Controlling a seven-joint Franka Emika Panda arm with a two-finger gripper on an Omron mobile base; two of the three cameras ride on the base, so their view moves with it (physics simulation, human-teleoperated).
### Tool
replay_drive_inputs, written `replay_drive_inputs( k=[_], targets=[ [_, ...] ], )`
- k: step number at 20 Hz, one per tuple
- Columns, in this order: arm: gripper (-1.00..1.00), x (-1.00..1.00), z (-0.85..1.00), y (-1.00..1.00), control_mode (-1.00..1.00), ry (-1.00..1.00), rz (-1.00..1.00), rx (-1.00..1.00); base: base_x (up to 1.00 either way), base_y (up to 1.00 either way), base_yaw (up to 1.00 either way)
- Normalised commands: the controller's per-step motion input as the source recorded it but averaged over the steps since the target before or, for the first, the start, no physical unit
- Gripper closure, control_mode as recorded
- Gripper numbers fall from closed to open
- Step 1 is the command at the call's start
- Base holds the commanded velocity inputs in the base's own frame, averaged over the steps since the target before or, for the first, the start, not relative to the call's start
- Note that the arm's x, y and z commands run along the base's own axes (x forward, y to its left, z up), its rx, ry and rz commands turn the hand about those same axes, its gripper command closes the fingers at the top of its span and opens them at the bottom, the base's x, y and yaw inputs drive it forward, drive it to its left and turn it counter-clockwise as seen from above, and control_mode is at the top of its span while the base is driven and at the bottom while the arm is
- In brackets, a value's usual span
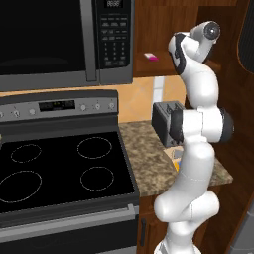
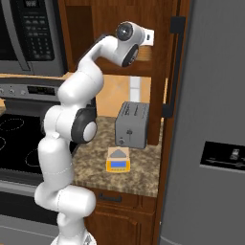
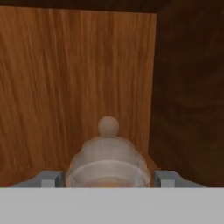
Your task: Pick the honey bottle and place it on the digital scale for weighing, and close the cabinet.
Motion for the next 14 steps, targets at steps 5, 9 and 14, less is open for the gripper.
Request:
replay_drive_inputs(
  k=[5,9,14],
  targets=[
    [1.00,-0.01,-0.18,0.01,-1.00,0.00,0.00,0.00,0.00,0.00,0.00],
    [1.00,-0.50,-0.04,0.24,-1.00,-0.06,0.00,-0.01,0.00,0.00,0.00],
    [1.00,-0.95,0.00,0.48,-1.00,-0.20,0.00,-0.01,0.00,0.00,0.00]
  ],
)
